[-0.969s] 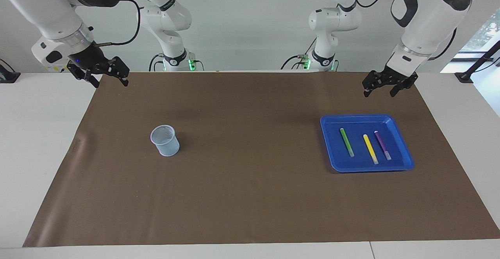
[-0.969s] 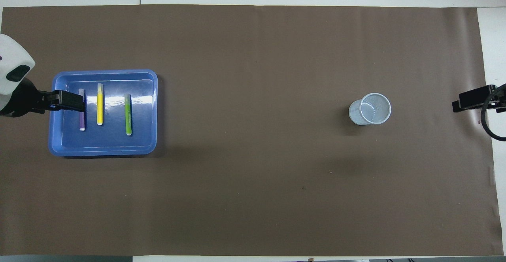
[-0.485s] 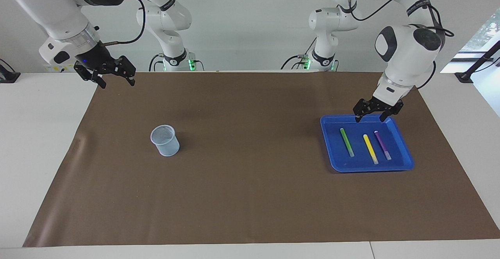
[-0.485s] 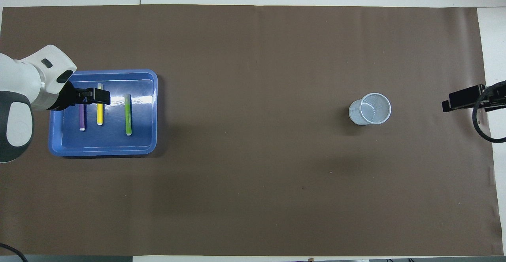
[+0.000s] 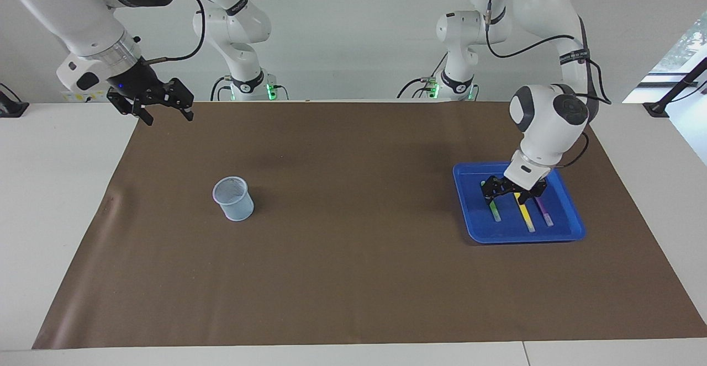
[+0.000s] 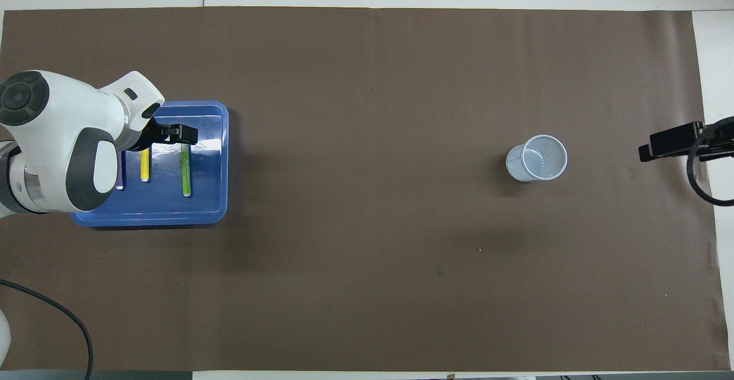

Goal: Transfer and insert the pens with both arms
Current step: 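Reach the left gripper into the blue tray and grasp the green pen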

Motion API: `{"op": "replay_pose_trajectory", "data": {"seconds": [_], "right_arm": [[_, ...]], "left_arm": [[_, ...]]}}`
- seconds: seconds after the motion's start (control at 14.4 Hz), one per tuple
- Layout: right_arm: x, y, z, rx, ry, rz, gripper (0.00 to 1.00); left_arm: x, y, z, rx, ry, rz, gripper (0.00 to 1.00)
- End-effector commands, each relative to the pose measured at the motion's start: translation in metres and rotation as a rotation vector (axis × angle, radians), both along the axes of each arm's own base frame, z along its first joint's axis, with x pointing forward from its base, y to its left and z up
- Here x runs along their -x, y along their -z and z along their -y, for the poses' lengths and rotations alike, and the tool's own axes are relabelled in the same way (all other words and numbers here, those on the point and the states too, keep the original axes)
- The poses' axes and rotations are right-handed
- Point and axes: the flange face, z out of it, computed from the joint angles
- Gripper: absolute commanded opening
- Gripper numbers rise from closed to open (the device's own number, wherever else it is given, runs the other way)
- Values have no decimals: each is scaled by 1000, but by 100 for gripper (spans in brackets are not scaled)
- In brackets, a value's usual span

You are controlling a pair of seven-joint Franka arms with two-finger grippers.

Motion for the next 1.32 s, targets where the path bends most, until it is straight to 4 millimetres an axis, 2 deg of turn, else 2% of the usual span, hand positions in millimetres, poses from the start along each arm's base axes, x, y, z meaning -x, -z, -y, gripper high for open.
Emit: {"op": "replay_pose_trajectory", "data": {"seconds": [0.0,0.07,0.21,0.35,0.42,0.48,0.55,0.76,0.9,1.04,1.25], "right_arm": [[2,-2,0,-22,10,2,100],[2,-2,1,-22,11,2,100],[1,-3,-2,-55,16,8,100],[1,-3,-2,-63,16,9,100],[1,-4,-4,-66,15,9,100],[1,-4,-7,-94,17,12,100],[1,-2,-9,-134,24,9,100],[1,-2,-16,-165,24,14,100],[3,2,-21,-226,32,20,100],[6,4,-26,-293,42,22,100],[15,13,-42,-435,66,25,100]], "left_arm": [[0,29,-2,-15,20,2,100],[0,34,-3,-16,21,-3,100],[1,44,-8,-16,13,-18,94],[3,50,-9,-16,9,-17,76],[4,52,-11,-17,6,-21,63],[6,53,-11,-17,6,-29,40],[12,58,-12,-19,5,-44,0],[15,60,-12,-20,5,-51,0],[13,51,-11,-18,2,-35,0],[13,29,-11,-17,-4,-16,0],[-5,-19,-6,-12,-63,-12,0]]}}
